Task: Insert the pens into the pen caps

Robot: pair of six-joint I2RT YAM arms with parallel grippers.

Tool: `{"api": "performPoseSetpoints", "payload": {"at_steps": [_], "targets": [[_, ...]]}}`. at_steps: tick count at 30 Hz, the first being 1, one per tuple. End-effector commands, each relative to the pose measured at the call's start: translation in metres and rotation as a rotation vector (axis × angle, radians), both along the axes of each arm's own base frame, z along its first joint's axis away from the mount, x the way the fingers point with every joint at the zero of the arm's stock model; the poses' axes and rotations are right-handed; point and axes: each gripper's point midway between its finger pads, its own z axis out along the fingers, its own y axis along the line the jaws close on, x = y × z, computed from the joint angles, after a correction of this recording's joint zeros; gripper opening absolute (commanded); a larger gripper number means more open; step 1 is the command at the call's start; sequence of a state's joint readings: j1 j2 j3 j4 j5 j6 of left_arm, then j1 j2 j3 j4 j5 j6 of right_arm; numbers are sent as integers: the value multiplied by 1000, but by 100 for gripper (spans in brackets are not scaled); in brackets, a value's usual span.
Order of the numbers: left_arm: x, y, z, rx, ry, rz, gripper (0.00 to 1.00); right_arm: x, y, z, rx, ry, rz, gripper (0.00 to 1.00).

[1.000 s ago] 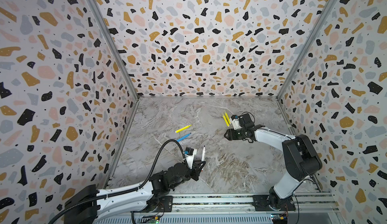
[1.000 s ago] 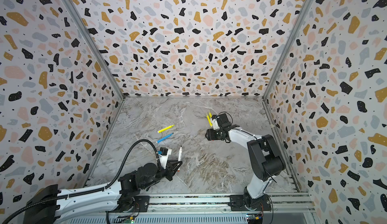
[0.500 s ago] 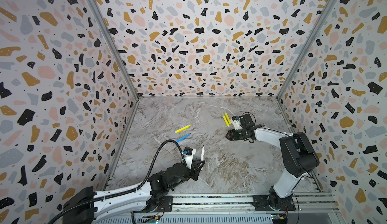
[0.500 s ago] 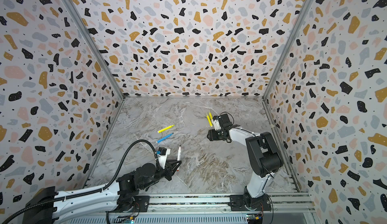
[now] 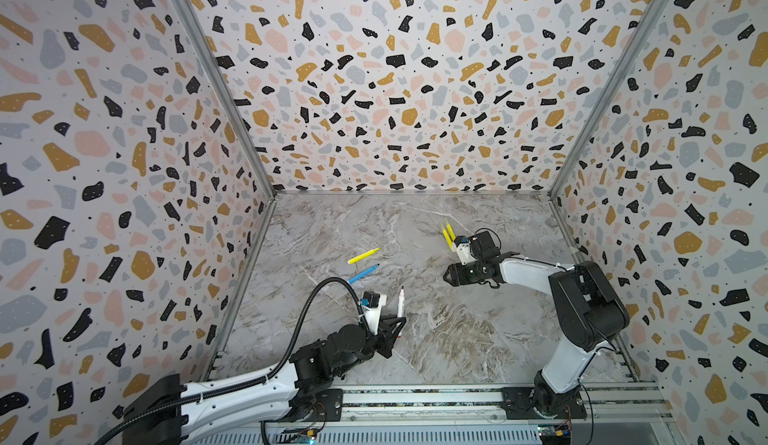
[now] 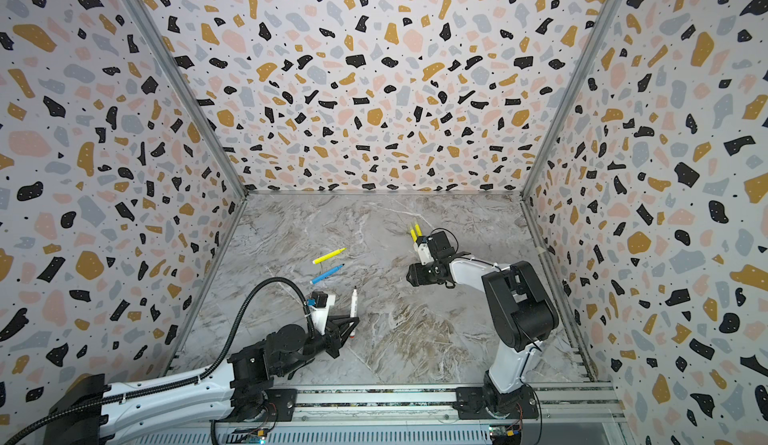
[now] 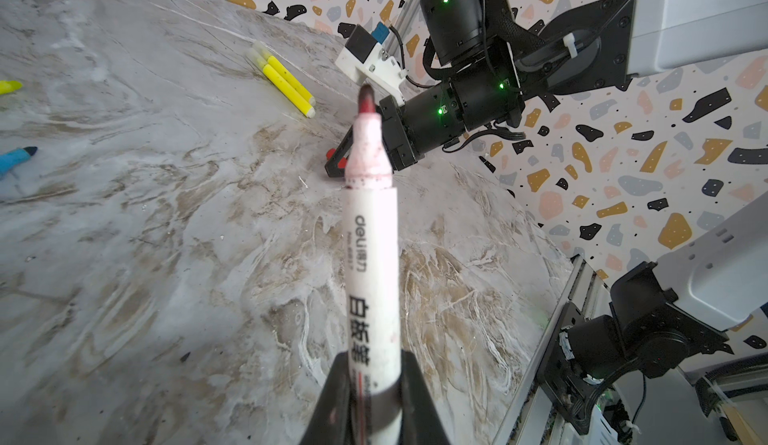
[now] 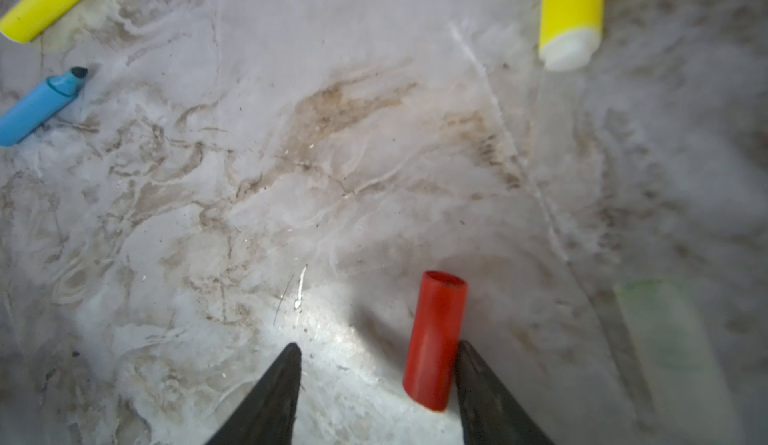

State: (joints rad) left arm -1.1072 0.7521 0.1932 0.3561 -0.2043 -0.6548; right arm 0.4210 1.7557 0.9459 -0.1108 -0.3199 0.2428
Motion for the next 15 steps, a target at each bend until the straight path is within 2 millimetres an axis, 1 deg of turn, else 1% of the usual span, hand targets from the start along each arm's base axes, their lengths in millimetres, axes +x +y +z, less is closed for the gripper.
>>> {"api": "performPoseSetpoints", "payload": {"at_steps": [1, 4, 7, 10, 15], "targets": [[3, 0, 9, -16, -22, 18, 0, -15, 4, -4, -3, 23, -3, 59], [4, 0, 9, -15, -21, 19, 0, -30, 21, 1, 19, 19, 28, 59], [4, -1, 9, -12, -23, 19, 0, -37, 40, 16, 48, -15, 79, 59], [4, -1, 9, -9, -22, 15, 0, -30, 44, 37, 61, -52, 88, 59], [5, 2, 11, -20, -26, 27, 0, -11, 49, 69, 55, -131, 90, 59]]}}
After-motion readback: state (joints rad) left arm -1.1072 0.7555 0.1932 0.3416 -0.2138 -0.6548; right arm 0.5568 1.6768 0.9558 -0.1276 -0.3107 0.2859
